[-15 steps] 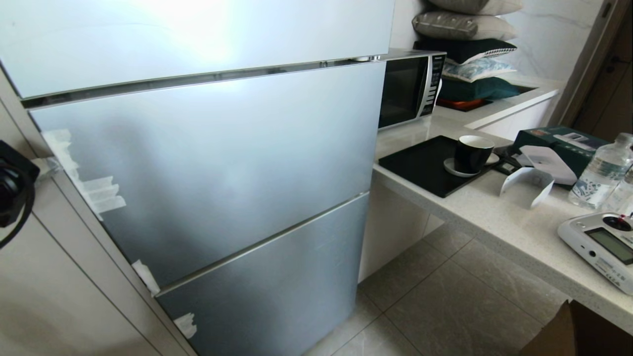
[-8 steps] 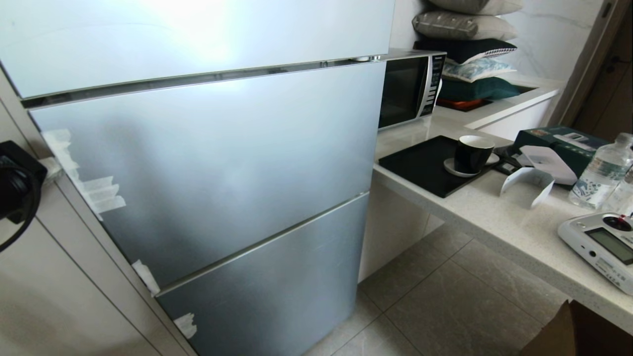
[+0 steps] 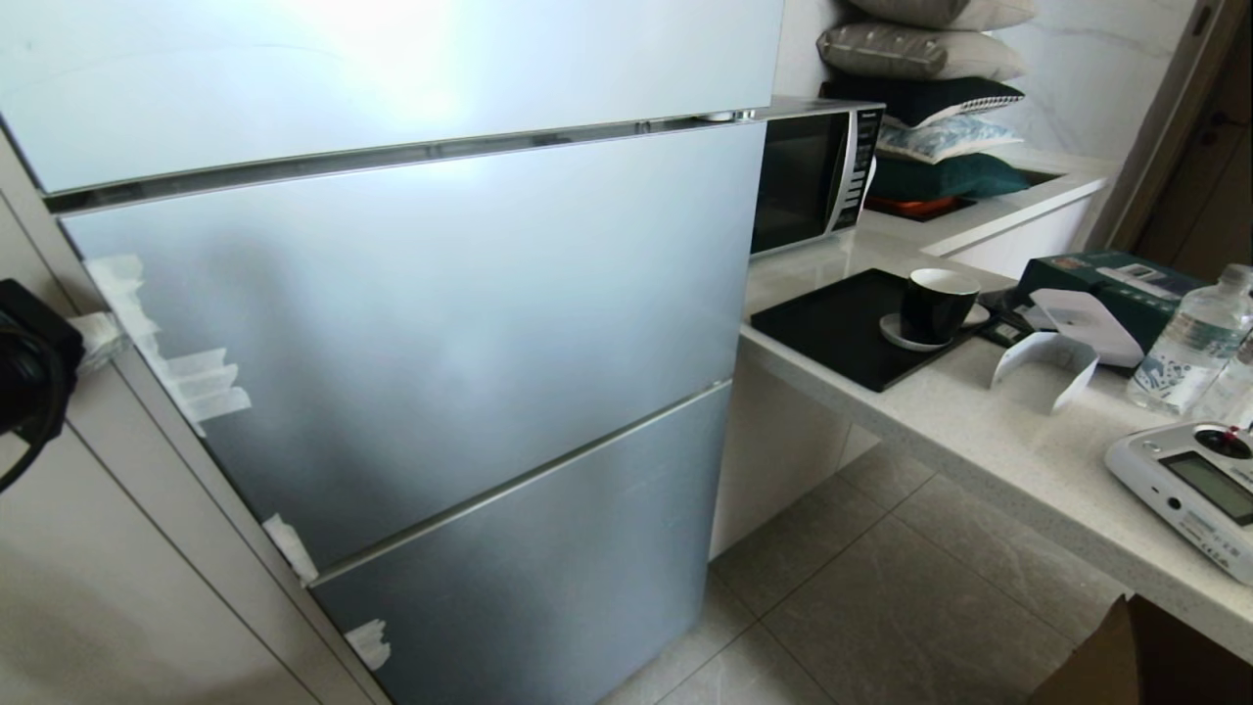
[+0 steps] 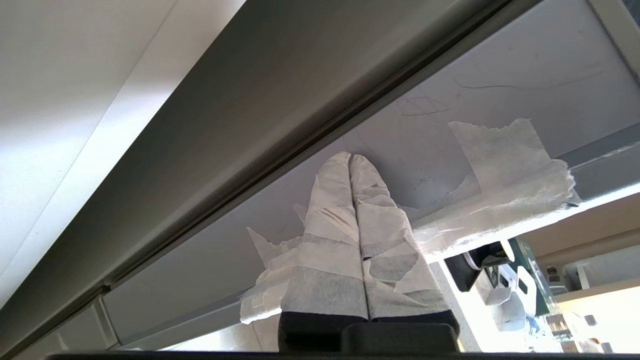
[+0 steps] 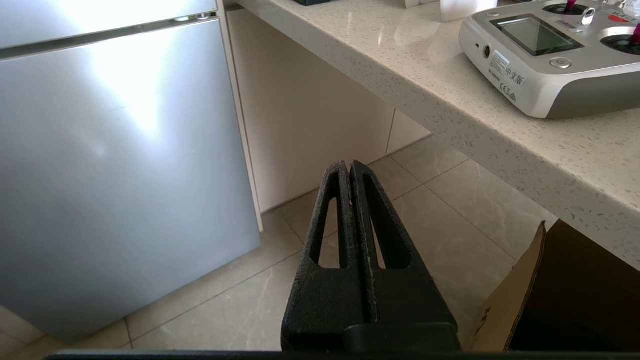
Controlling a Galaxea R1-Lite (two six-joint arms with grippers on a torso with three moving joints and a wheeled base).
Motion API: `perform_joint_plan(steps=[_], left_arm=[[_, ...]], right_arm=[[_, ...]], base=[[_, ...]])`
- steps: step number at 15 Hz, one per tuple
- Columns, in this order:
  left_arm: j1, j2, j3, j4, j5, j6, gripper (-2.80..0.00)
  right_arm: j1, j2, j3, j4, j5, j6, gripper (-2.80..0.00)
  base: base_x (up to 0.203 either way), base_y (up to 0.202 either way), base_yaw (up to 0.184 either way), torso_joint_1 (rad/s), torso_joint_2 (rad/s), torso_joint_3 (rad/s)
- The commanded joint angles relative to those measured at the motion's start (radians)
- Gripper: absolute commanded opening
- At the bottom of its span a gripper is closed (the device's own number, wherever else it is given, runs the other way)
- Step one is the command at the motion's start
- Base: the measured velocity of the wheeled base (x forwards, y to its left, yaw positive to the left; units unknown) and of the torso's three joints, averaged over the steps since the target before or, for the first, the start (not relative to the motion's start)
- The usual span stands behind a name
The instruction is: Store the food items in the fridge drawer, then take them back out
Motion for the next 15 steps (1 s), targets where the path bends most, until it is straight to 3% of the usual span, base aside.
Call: perform_joint_plan(steps=[1,15], left_arm=[[-0.008,-0.003,0.0,-0.003,-0.009,-0.004,-2.8],[-0.038,-0.115,0.104,-0.003,-0.015,-0.003,-2.8]], right_arm=[[0.0,0.0,0.0,0.0,0.0,0.0,-2.8],[0.0,0.0,0.0,0.0,0.0,0.0,-2.8]], base=[[0.0,0.0,0.0,0.0,0.0,0.0],[0.0,0.0,0.0,0.0,0.0,0.0]])
